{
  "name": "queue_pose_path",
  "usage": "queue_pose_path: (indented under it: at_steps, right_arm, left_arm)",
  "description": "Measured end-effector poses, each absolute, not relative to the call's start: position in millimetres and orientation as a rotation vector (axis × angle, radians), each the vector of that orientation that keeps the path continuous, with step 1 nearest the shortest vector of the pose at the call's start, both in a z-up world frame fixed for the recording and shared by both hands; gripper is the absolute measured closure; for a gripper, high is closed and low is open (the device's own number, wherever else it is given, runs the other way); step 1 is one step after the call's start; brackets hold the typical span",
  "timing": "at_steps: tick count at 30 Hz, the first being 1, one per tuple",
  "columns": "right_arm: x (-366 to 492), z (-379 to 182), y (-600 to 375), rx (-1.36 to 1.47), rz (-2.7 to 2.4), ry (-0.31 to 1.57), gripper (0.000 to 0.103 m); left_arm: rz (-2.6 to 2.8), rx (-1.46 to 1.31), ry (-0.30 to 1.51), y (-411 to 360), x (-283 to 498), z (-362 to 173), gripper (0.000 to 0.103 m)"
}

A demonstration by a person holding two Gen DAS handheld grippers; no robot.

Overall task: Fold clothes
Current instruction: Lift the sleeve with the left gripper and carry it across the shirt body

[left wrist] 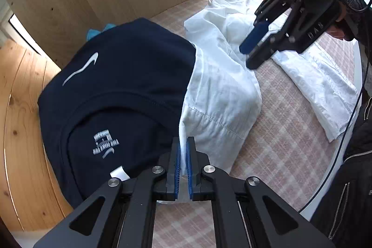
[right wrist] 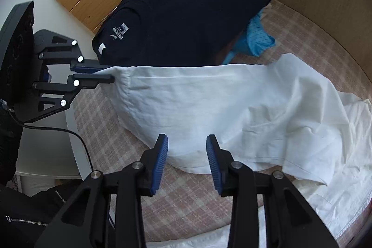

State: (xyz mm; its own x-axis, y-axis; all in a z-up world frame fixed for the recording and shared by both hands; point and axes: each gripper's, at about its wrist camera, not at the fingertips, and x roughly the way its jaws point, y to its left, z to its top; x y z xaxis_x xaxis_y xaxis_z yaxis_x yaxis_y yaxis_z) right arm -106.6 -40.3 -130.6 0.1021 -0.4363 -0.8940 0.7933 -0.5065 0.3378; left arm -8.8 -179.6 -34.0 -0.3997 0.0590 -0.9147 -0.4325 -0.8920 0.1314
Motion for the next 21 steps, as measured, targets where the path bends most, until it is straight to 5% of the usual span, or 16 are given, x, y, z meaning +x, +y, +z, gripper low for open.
queue_pose_path:
  at_steps: [10,21]
  right_arm:
    - [-99,-137,-44,1.423,-1.601,0.381,0.068]
    - [-99,-137,-42,1.400,-1.663,0.442,0.068]
  left_arm:
    - [2.321,-1.473,0.401,-194,-13,-26,0.094]
    - [2.256,-1.475,0.421,-180,3,-17,0.102]
